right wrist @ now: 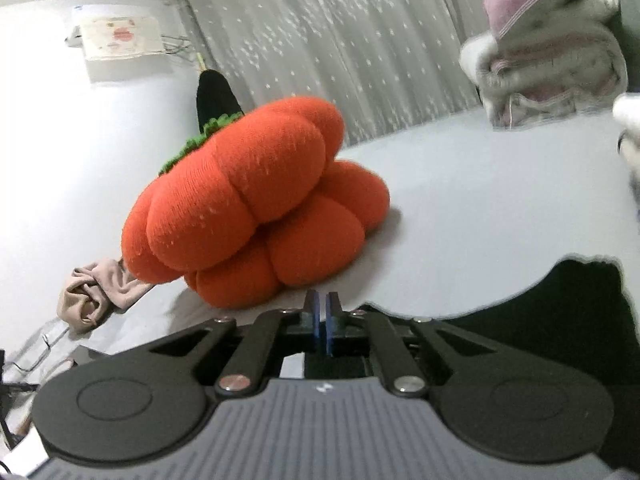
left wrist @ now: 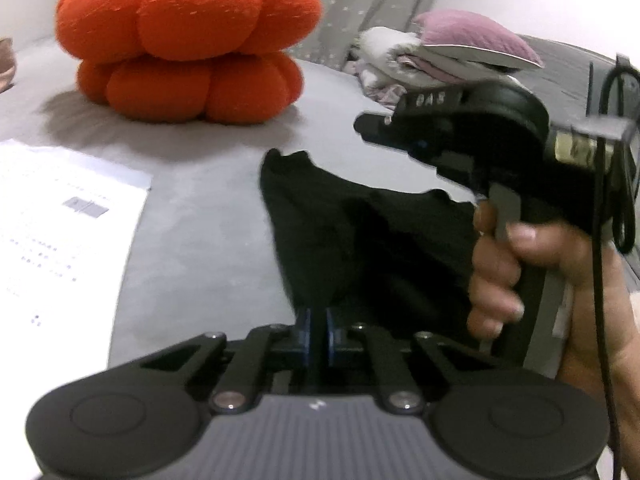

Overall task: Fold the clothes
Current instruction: 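Fold the dress hem with the right gripper toward the left gripper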

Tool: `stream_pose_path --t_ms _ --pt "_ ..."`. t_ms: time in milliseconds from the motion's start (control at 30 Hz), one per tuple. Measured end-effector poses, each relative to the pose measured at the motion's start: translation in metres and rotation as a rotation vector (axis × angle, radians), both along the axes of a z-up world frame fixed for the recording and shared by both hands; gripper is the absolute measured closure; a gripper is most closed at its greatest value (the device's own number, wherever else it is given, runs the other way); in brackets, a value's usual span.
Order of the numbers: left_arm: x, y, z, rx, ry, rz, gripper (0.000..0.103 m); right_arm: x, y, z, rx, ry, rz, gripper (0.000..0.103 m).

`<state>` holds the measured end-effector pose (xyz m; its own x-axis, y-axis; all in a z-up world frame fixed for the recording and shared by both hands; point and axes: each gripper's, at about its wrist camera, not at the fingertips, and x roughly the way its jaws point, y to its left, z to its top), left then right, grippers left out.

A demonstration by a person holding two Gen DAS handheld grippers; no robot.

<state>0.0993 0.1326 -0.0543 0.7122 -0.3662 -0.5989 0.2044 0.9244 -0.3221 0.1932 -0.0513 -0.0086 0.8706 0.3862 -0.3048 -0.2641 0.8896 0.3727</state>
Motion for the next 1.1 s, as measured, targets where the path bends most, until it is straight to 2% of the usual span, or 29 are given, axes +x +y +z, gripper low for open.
stream_pose_path --t_ms 133,200,267,400,467,500,533,800,900,1033,1067,1100 --pt "-0.003 -0.008 0.001 0.01 -0.01 -0.057 0.098 -0.006 -0.018 -0.003 -0.049 -0.016 -0.031 0.1" --pt "-0.003 -0.012 0.002 0.021 -0.013 -0.074 0.098 -0.005 -0.03 -0.012 -0.025 0.038 -0.043 0.098" --pt "-0.002 -0.014 0.002 0.029 -0.013 -0.072 0.097 -0.004 -0.04 -0.021 0.031 0.107 -0.03 0.087" --pt "0.0 -0.014 0.001 0.039 -0.007 -0.064 0.097 -0.003 -0.038 -0.029 0.047 0.185 0.014 0.087" --pt "0.0 -0.015 0.001 0.045 -0.002 -0.064 0.096 -0.001 -0.034 -0.031 0.055 0.214 0.027 0.075" --pt "0.0 -0.015 0.001 0.049 -0.001 -0.064 0.096 0.002 -0.032 -0.031 0.062 0.227 0.026 0.064" --pt "0.0 -0.015 0.001 0.053 0.0 -0.064 0.096 0.002 -0.032 -0.031 0.062 0.235 0.026 0.063" --pt "0.002 -0.011 -0.002 0.067 0.025 -0.063 0.097 -0.001 -0.021 -0.04 0.173 0.399 0.057 0.063" --pt "0.002 -0.011 -0.002 0.073 0.03 -0.059 0.097 0.006 -0.01 -0.049 0.144 0.401 0.015 0.063" --pt "0.003 -0.009 -0.003 0.079 0.04 -0.048 0.098 0.023 -0.008 -0.05 0.171 0.369 -0.034 0.063" --pt "0.004 -0.008 -0.004 0.076 0.044 -0.044 0.098 0.027 -0.008 -0.05 0.178 0.361 -0.046 0.065" --pt "0.004 -0.007 -0.004 0.07 0.047 -0.041 0.098 0.031 -0.008 -0.05 0.185 0.352 -0.058 0.079"
